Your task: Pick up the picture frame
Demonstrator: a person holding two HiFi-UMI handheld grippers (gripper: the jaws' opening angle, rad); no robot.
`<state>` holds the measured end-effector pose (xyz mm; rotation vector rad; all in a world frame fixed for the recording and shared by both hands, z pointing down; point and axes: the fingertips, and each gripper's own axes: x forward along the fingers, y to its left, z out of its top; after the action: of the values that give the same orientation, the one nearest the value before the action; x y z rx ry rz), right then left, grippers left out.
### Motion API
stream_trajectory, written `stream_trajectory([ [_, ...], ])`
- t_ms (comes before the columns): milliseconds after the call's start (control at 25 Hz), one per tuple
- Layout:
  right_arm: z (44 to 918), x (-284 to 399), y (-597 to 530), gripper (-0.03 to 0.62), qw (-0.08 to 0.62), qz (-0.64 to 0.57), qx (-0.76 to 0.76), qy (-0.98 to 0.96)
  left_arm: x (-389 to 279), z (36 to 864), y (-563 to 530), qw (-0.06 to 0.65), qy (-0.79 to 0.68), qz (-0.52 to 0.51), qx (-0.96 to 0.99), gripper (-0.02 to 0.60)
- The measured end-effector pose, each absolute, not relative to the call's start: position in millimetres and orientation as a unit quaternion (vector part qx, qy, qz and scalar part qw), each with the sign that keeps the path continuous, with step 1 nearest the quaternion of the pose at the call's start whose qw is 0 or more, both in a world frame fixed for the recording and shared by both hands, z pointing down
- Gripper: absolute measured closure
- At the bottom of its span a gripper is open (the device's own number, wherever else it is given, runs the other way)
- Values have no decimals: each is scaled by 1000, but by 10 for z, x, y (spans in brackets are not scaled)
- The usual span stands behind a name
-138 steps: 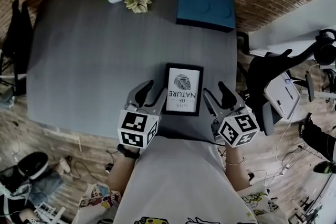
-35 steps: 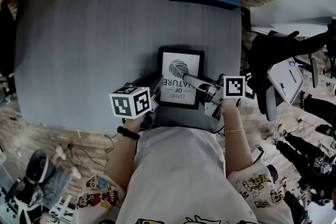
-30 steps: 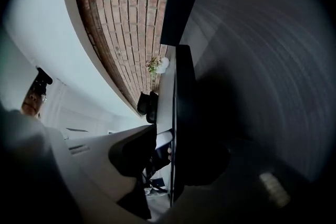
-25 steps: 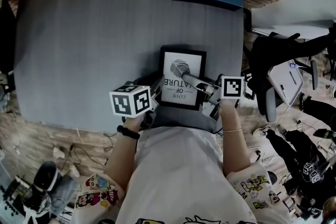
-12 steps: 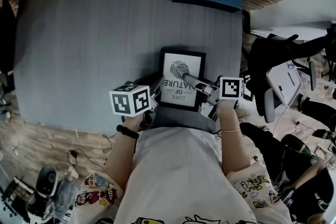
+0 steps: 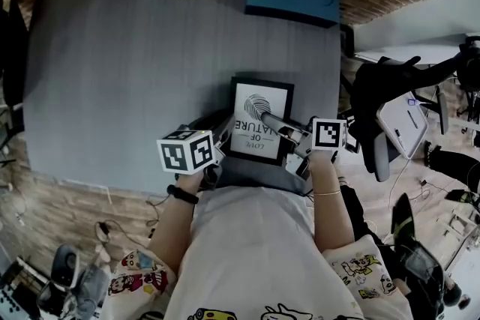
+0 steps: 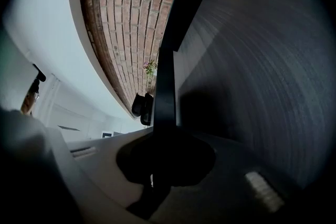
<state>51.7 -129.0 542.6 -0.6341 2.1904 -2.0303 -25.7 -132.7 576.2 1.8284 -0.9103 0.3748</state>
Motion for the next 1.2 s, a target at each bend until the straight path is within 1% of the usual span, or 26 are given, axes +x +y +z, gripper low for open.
stream_trajectory([
  [360, 5169, 582, -1304, 582, 45, -631, -217, 743, -296, 5351, -1349, 470, -396, 129, 779, 425],
  [640, 4808, 614, -1300, 582, 57, -591, -222, 773, -266, 4932, -1388, 421, -401, 111, 806, 428],
  [920, 4489, 774, -1286, 582, 34, -508, -257, 821, -235, 4565, -1314, 372, -402, 103, 830, 434],
  [1200, 3982, 767, -1173, 582, 20, -412, -279, 867, -224, 4088, -1204, 299, -406, 88, 859, 453],
])
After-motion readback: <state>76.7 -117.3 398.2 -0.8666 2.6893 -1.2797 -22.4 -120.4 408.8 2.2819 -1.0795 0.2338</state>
